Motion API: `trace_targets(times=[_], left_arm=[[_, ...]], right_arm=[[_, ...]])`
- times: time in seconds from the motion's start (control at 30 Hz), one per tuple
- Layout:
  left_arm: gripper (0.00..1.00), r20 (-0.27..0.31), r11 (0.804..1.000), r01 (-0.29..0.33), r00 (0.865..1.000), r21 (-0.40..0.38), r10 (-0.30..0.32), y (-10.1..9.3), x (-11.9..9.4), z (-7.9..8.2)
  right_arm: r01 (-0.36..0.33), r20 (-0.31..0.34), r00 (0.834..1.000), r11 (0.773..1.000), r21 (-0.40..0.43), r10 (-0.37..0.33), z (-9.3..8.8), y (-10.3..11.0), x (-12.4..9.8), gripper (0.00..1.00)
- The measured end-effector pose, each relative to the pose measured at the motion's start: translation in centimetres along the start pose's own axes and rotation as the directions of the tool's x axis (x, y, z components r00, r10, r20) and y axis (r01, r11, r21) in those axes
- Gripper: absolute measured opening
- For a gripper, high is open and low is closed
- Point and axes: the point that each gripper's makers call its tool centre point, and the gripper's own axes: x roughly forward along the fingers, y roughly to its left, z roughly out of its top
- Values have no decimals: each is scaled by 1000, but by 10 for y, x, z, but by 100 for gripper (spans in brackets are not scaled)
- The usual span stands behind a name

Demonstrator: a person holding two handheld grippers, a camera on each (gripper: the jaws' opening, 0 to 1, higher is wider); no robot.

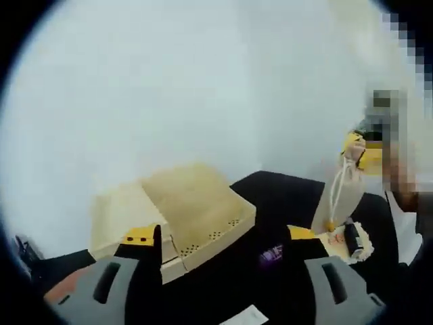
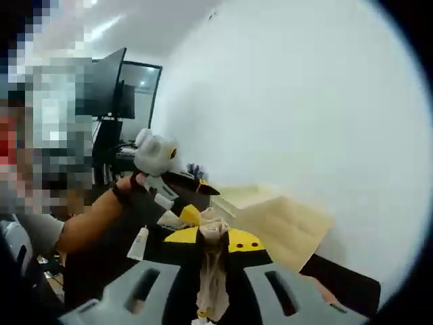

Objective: Open the drawer, pick up the cosmetic bottles from the table one by one, place them into the drawer, release the gripper, close the drawer, and move the gripper away

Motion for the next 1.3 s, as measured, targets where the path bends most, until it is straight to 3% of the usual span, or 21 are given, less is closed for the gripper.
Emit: trace_targets(times=[0.17,0.27,0.4,0.7,0.83,0.97,1.13,1.3], left_arm=[[69,1,999,-17,1000,-30,17,5,9,4],[70,-36,998,-68,997,-11,68,16,18,1],[83,-22,998,-25,999,-57,24,13,23,0],[83,-36,999,-37,999,-14,36,12,42,-5],[84,-39,999,-35,999,3,35,8,51,-3],[84,-80,999,-35,996,28,37,4,59,-10],[82,-107,998,-35,993,44,40,-2,67,-19],[79,-103,998,-32,994,49,36,-6,72,-17]], right_arm=[[28,-12,1000,1000,11,-27,-4,-25,8,10],[44,-16,999,999,15,-44,-5,-38,14,10],[63,-16,998,998,16,-62,-4,-54,19,10],[104,-9,995,994,14,-104,3,-99,44,10],[141,-11,990,990,-10,-141,-1,-122,62,10],[183,-16,983,982,-49,-184,-11,-142,77,10],[194,-22,981,981,-15,-194,-24,-163,89,10],[208,-11,978,978,4,-208,-25,-182,92,10]])
